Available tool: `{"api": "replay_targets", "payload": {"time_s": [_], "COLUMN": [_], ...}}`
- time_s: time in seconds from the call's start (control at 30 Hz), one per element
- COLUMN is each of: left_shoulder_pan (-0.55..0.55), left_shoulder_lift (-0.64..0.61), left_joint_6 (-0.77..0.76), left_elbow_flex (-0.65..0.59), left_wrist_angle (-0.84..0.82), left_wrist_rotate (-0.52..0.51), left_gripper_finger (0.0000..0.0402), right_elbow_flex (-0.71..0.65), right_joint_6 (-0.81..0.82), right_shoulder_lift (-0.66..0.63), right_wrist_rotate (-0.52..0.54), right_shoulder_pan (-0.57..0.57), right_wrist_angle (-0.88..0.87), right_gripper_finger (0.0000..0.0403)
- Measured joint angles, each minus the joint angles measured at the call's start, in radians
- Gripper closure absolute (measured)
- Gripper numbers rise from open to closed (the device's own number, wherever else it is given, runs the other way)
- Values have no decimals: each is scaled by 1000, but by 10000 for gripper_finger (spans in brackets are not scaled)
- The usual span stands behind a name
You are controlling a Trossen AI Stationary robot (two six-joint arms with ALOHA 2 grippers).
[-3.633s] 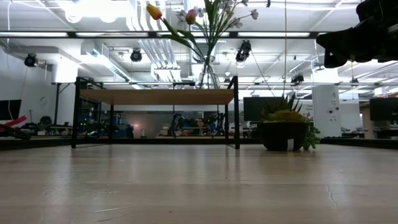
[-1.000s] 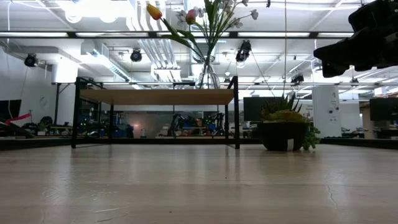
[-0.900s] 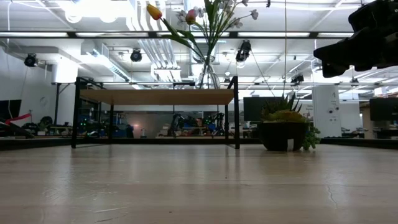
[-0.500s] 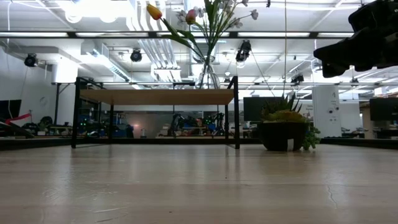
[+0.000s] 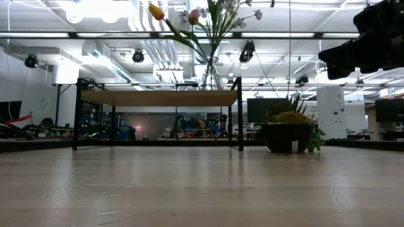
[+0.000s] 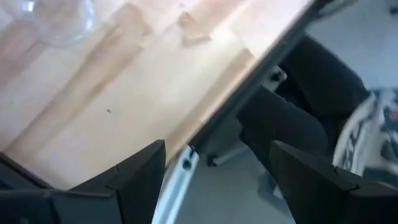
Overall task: Pick and place flowers into a vace then onto a shelf
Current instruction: Put the transparent flower vase on the shelf
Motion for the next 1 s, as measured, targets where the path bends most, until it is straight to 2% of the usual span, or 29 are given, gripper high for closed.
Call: {"api": "replay_targets", "payload": {"time_s": [0.27,0.53,0.67,0.8,1.0], "left_shoulder_pan": [9,32,32,32,33], "left_shoulder_lift": [0,0,2,2,2], "left_joint_6": [-109,-117,-54,58,324], "left_elbow_flex": [-99,-153,-128,-50,75], "left_wrist_angle": [10,7,4,1,6], "left_wrist_rotate": [-12,-5,-5,-17,-243], "left_gripper_finger": [130,130,130,130,130], "right_elbow_flex": [0,0,0,0,0], "right_joint_6": [-2,-3,-3,-3,-1], "right_shoulder_lift": [0,0,0,0,0], "right_wrist_rotate": [0,0,0,0,0], "right_shoulder_pan": [0,0,0,0,0], "right_wrist_angle": [-16,-18,-19,-19,-22], "right_gripper_finger": [390,390,390,390,390]}}
